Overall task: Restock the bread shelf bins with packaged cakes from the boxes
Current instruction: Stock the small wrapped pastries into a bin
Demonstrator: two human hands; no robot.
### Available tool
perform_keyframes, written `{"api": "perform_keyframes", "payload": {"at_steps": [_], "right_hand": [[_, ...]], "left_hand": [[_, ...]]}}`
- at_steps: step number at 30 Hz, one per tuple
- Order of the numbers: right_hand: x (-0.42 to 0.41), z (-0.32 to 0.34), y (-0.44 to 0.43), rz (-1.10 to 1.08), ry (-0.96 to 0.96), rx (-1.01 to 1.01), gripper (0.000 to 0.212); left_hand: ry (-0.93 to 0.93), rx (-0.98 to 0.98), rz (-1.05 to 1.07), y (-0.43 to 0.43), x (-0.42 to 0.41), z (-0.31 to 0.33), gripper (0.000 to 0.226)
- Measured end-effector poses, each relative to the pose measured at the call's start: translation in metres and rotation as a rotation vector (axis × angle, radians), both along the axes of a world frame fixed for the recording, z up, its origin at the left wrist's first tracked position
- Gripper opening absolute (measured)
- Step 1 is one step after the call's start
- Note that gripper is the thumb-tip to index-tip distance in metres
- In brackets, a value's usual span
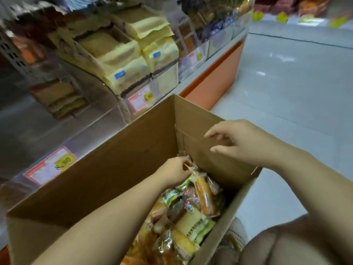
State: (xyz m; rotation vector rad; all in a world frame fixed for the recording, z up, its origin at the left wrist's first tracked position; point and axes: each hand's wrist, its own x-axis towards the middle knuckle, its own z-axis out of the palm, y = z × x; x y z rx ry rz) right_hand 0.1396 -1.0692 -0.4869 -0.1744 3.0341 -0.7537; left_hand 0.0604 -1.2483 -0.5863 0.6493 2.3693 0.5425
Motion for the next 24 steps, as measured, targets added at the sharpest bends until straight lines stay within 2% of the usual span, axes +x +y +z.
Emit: {"api": "perform_keyframes", "payload": {"at_steps": [4,7,9,12,14,16,20,24], "right_hand": [[-0.004,-0.012,0.009,-0.010,0.058,-0.027,0.031],[-0.009,-0.018,0.013,-0.032,0.128,-0.038,0.028],[-0.012,-0.020,0.015,-0.047,0.190,-0.030,0.027],[-0.014,-0.023,0.015,-0.060,0.249,-0.036,0.026],[-0.015,-0.024,0.016,-0.069,0.256,-0.048,0.026],[-0.016,-0.024,0.016,-0.076,0.256,-0.053,0.026],[-0.017,-0.024,0.015,-0.093,0.252,-0.057,0.026],[-0.018,-0.025,0.013,-0.109,0.242,-0.043,0.026]], "left_hand": [[-0.151,-0.057,0.101,0.013,-0.003,-0.057,0.040],[-0.293,-0.029,0.250,0.020,-0.005,-0.089,0.054],[-0.317,-0.005,0.347,0.025,-0.007,-0.107,0.060],[-0.391,0.046,0.477,0.033,-0.009,-0.126,0.051],[-0.504,0.098,0.502,0.038,-0.007,-0.134,0.043],[-0.582,0.131,0.495,0.042,-0.005,-0.142,0.051],[-0.578,0.156,0.513,0.043,-0.002,-0.147,0.077],[-0.612,0.162,0.515,0.044,-0.002,-0.148,0.076]]}}
